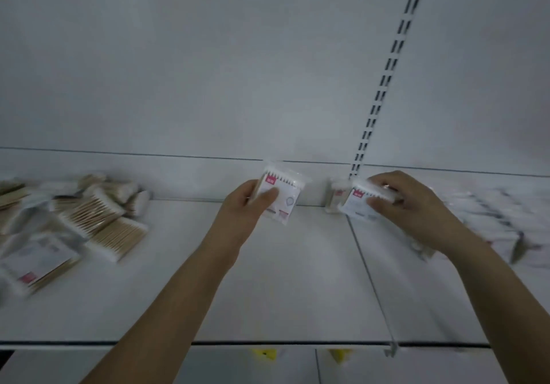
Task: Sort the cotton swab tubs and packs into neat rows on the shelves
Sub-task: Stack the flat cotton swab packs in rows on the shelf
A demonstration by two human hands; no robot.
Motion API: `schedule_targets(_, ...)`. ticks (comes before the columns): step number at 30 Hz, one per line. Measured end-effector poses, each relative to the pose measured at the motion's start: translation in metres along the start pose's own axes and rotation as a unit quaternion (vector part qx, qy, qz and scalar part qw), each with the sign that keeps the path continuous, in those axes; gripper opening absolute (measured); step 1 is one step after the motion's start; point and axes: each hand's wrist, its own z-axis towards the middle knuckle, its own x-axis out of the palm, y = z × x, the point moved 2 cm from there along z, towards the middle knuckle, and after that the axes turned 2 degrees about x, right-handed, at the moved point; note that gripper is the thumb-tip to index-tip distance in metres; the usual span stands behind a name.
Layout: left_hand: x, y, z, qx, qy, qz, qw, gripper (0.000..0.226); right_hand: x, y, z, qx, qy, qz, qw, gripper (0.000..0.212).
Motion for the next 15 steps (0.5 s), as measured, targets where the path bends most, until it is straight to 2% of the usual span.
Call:
schedule_targets(5,0.059,0.004,0.029,0.009,0.045,0.072,0.996,0.021,-0.032,-0.028,0.006,0.003,-0.024,-0.121,0.992,0.026)
schedule_targets(11,0.113,0.027,0.061,0.077,0.077,0.241,0.964,0.034,-0.029,-0.051,0.024,0.012,0.006,-0.132,0.991,0.021)
schedule_targets(15,0.126,0.047,0.066,0.121,0.077,0.311,0.939,0.043,-0.012,-0.076,0.034,0.009,0.031,-0.281,0.959,0.026)
